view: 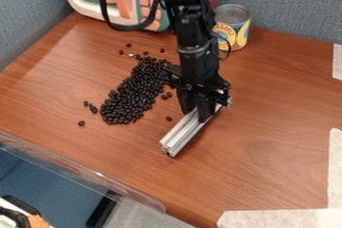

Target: Sweep into pile

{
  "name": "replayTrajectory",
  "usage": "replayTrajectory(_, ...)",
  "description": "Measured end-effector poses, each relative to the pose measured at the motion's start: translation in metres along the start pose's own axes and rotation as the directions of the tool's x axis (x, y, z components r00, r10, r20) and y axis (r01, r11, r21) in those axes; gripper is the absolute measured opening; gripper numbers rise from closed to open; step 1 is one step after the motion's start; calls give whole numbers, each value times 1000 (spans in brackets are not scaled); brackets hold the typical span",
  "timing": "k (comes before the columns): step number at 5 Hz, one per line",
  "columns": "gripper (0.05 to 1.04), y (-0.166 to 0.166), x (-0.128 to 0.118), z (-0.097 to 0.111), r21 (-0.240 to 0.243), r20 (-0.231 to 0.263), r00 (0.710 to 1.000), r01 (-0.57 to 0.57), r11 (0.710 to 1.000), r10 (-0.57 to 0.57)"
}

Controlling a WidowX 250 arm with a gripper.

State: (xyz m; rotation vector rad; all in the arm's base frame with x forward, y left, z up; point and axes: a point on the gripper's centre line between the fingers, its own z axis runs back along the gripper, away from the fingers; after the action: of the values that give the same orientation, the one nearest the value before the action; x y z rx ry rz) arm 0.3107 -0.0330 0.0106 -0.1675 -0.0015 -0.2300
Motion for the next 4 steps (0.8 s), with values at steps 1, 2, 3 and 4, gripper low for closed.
replayTrajectory(1,351,12,-5,-5,3,1,1000,1,1000,-1)
replayTrajectory(2,351,26,-8,-5,-3,10,999,-35,999,35)
replayTrajectory(3,351,36,-9,-4,0,12,998,-58,998,58)
replayTrajectory(4,351,63,-11,3,38,20,995,-102,994,102)
